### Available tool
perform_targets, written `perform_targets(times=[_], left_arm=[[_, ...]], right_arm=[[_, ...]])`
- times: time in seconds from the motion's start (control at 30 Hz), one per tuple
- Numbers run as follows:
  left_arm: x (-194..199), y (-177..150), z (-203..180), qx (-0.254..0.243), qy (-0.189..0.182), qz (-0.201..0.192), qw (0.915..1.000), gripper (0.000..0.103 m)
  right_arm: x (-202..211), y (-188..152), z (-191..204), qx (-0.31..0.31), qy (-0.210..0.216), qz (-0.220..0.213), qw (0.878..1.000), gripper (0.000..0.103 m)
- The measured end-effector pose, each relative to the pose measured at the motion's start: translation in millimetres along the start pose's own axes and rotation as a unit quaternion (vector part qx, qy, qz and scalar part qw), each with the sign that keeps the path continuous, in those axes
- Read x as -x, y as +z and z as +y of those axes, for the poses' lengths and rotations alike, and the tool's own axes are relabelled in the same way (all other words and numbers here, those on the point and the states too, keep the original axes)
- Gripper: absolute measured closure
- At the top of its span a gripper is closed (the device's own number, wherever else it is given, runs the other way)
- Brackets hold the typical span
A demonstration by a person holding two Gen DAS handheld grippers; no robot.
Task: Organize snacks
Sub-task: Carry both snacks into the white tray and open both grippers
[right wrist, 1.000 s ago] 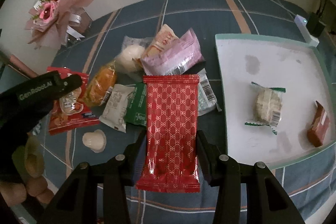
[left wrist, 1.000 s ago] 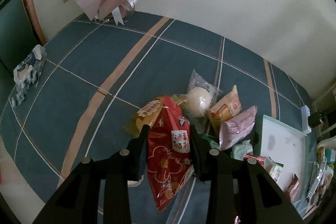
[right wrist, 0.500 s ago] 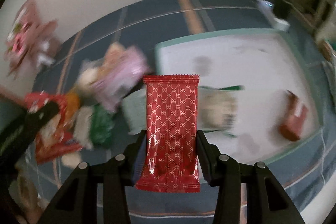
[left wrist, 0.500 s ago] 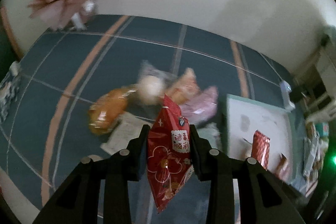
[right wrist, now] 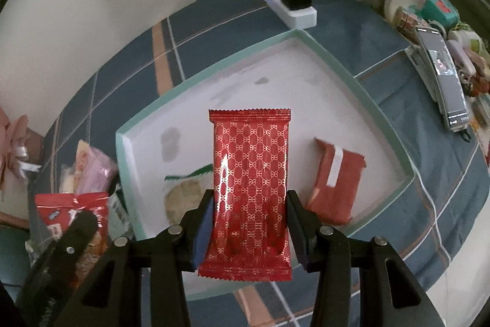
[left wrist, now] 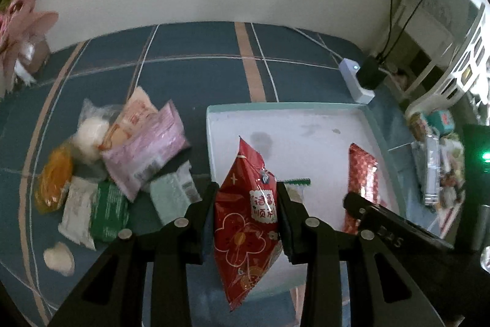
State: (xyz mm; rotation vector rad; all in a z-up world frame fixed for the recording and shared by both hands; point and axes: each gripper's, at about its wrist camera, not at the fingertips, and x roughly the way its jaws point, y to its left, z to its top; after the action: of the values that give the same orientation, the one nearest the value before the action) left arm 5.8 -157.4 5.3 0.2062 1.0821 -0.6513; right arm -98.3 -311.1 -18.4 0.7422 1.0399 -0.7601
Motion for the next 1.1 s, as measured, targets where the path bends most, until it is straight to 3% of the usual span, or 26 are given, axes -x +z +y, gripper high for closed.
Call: perform_targets(times=[0.1,0.93,1.1], left_arm=[[-12,6,-10,-0.024,0.026,-0.013,0.9993,0.066],[-91,57,-8,-0.011,-0.022,-0.002,0.9997,0.065],[-85,59,-18,-0.023,-0.026,-0.009,0.9993,0.046]], right_arm=[[-7,9,-4,-0.006,0.006,0.003,1.000,0.055],[-66,64,-11,-0.018,-0.020,0.002,1.000,0.055],[-71,68,-12,-0.017,-0.021,0.003,1.000,0.052]])
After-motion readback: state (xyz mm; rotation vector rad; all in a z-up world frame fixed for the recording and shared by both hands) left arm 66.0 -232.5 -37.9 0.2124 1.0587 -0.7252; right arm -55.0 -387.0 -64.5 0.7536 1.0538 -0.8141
